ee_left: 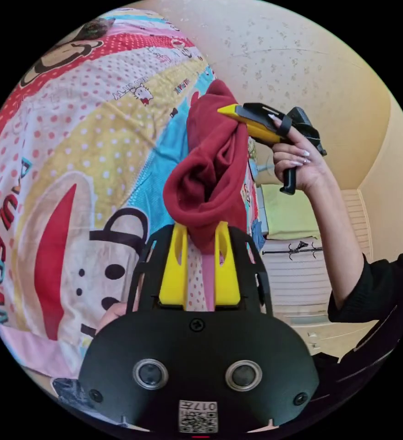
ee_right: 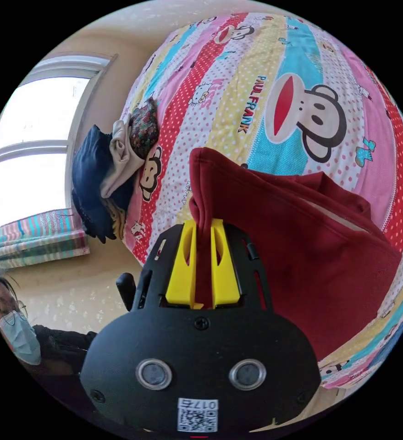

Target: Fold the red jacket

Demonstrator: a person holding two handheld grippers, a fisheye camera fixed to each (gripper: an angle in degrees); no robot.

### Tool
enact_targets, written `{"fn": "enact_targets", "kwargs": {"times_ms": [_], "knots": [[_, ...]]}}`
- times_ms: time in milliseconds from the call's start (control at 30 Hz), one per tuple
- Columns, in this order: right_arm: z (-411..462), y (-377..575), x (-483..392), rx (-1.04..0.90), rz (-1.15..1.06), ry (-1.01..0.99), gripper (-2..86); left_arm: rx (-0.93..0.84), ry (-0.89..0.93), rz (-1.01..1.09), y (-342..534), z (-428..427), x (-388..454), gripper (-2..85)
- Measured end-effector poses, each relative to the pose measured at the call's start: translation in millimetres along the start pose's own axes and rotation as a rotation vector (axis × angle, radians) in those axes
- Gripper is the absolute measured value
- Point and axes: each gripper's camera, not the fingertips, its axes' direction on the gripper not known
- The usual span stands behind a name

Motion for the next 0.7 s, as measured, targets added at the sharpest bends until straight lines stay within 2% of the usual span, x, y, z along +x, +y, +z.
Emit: {"fn": "enact_targets", "kwargs": {"times_ms": [67,133,233,333,467,533,633,700], "knots": [[-34,17,20,0.053,-0.032,-0.074,4.9,0.111,-0.1,0.157,9,2,64,5.2],[-84,44,54,0.116,-0.094,-0.203,4.8,0.145,-0.222,0.303,17,15,126,5.1],[-139,86,101,0.178,-0.214,-0.285,4.8,0.118,-0.344,0.511,31,59,220,5.1],[-181,131,177,0.239,-0.182,-0.364,4.7,0.07,-0.439,0.67,50,129,286,5.1],[-192,187,291,0.3,-0.03,-0.461,4.8,-0.012,-0.473,0.717,71,232,330,4.9],[-176,221,358,0.303,0.123,-0.5,5.3,-0.088,-0.5,0.722,78,281,336,4.8],[-156,256,404,0.31,0.26,-0.56,6.6,-0.238,-0.607,0.73,91,355,332,4.9],[-161,274,410,0.401,0.294,-0.632,7.7,-0.229,-0.633,0.719,99,369,333,5.0]]}}
